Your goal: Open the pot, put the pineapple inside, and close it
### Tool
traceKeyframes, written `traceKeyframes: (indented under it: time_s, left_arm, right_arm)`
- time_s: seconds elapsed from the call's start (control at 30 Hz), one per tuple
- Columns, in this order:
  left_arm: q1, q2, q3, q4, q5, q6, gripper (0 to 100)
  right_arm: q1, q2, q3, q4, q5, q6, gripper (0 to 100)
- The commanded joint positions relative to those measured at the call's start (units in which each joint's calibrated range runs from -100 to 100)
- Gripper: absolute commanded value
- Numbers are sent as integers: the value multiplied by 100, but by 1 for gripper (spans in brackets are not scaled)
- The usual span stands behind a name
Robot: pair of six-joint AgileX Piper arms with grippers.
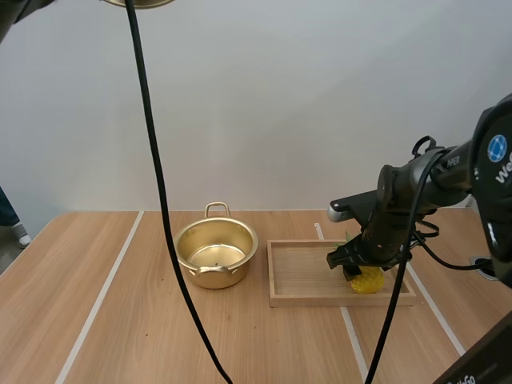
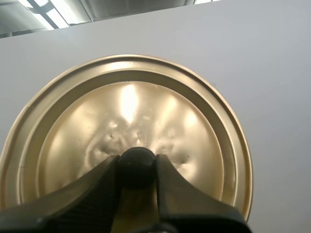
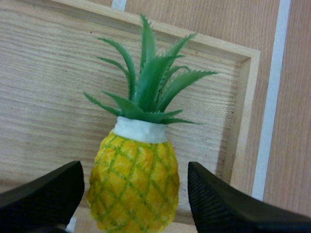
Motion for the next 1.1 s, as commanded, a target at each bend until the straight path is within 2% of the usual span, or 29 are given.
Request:
traceKeyframes:
  time_s: [0.0,0.1,0.17,0.23,0.3,0.7,0.87,1.07]
  left_arm:
    - [-10,-38,-48,-77,-183,-19,0]
    - [-10,-38,-48,-77,-183,-19,0]
    - [-10,-38,-48,-77,-183,-19,0]
    - [-10,-38,-48,-77,-183,-19,0]
    - [-10,-38,-48,-77,-183,-19,0]
    - [-10,-38,-48,-77,-183,-19,0]
    - [-10,-38,-48,-77,-183,-19,0]
    - [-10,-38,-48,-77,-183,-19,0]
  right_arm:
    - [-19,71,22,50,-133,-137,100]
    - [-19,128,22,81,-160,-142,100]
    - [-19,156,22,81,-160,-142,82]
    - [-19,171,22,81,-160,-142,46]
    - [-19,171,22,81,-160,-142,0]
    - [-19,23,-115,261,-289,-142,0]
    - [-19,-453,-367,315,-289,-142,0]
    - [-19,-1303,-797,780,-254,-142,0]
